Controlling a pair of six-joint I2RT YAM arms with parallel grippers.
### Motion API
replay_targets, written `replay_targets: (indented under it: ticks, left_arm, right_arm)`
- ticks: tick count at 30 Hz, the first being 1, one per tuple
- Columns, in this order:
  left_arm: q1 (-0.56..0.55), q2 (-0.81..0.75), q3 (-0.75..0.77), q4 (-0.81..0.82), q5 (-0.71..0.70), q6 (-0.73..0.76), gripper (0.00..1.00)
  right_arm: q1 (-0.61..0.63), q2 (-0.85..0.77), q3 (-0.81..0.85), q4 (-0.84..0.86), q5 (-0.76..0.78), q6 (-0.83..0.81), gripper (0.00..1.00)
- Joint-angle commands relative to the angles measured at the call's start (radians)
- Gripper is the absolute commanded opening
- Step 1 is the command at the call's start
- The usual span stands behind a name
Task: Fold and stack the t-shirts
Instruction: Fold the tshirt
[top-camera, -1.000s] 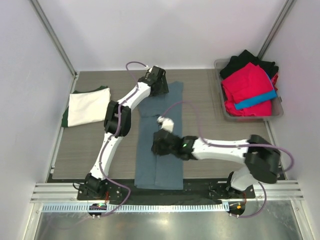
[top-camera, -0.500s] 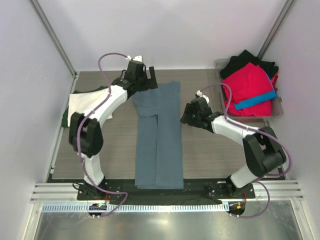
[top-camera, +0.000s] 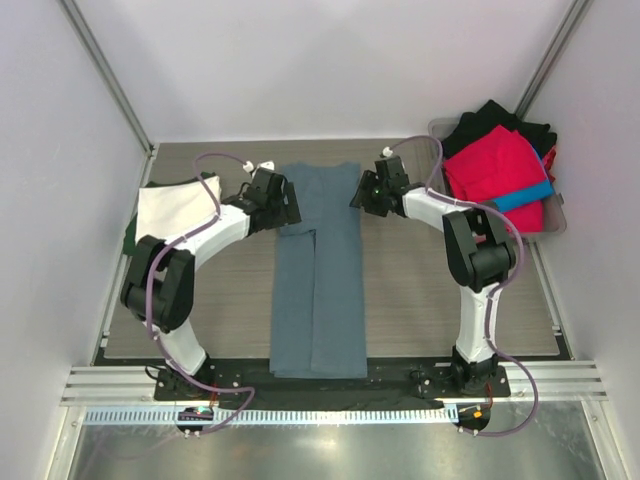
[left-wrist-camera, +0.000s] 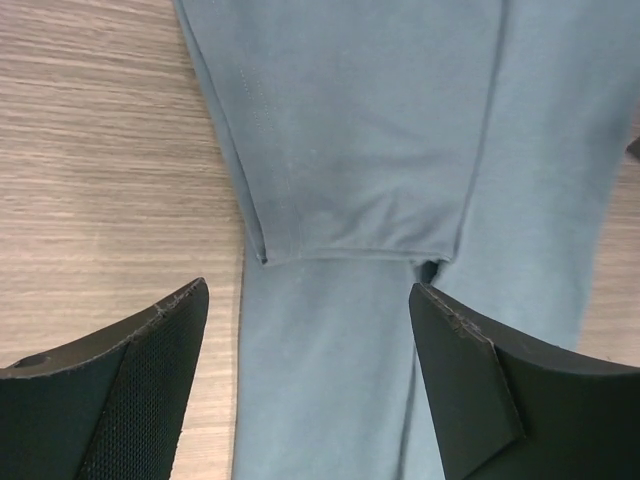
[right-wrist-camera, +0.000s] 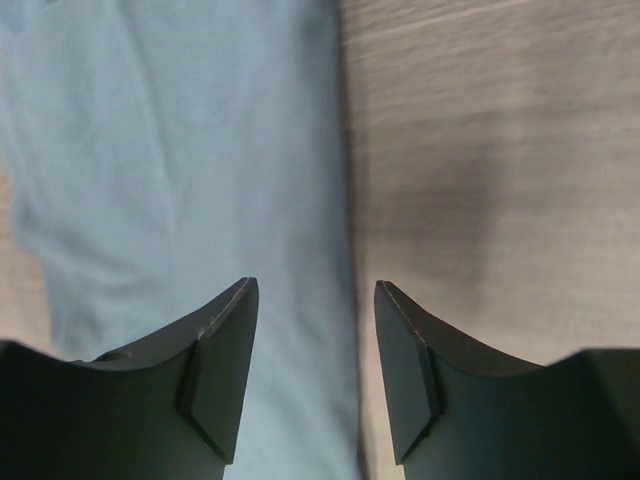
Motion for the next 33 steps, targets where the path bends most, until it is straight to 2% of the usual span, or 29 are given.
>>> replay_targets:
  ticks: [1,8,11,12,14,15,18,20,25,27,28,29,30,33]
  left_arm:
    - [0.009,0.050,0.061,0.041,-0.029,-0.003,0.82]
    - [0.047,0.187,0.161,0.003,0.000,-0.019,0.79]
    - [0.067,0.248,0.190,0.006,0.010,-0.034,0.75]
    - [0.073,0.269,0.213,0.006,0.017,-0.037,0.72]
    - [0.087,0.322,0.237,0.001,0.031,-0.052,0.68]
    - [0.093,0.340,0.262,0.001,0.033,-0.055,0.63]
    - [0.110,0.411,0.303,-0.002,0.034,-0.062,0.54]
    - [0.125,0.467,0.352,-0.002,0.039,-0.066,0.48]
    - [0.153,0.586,0.480,0.000,0.065,-0.071,0.46]
    - [0.165,0.636,0.549,-0.002,0.068,-0.071,0.46]
    - [0.170,0.650,0.588,-0.003,0.077,-0.069,0.47]
    - [0.175,0.655,0.598,-0.003,0.082,-0.071,0.50]
    - [0.181,0.656,0.601,0.001,0.085,-0.071,0.58]
    - [0.185,0.581,0.534,0.049,0.093,-0.051,0.78]
  right_arm:
    - [-0.019,0.061,0.107,-0.020,-0.027,-0.017,0.55]
    - [-0.033,0.204,0.251,-0.057,-0.030,-0.046,0.45]
    - [-0.047,0.259,0.305,-0.060,-0.041,-0.041,0.34]
    - [-0.047,0.289,0.320,-0.062,-0.045,-0.040,0.27]
    - [-0.057,0.319,0.368,-0.068,-0.059,-0.037,0.23]
    - [-0.060,0.342,0.382,-0.071,-0.062,-0.035,0.16]
    - [-0.077,0.377,0.437,-0.073,-0.064,-0.024,0.04]
    - [-0.090,0.414,0.483,-0.074,-0.075,-0.020,0.01]
    - [-0.114,0.500,0.625,-0.083,-0.101,-0.006,0.02]
    - [-0.129,0.549,0.706,-0.089,-0.134,0.003,0.05]
    - [-0.133,0.567,0.730,-0.088,-0.150,0.011,0.10]
    - [-0.139,0.582,0.748,-0.086,-0.163,0.017,0.20]
    - [-0.140,0.584,0.776,-0.086,-0.185,0.023,0.32]
    - [-0.140,0.540,0.759,-0.071,-0.194,0.013,0.45]
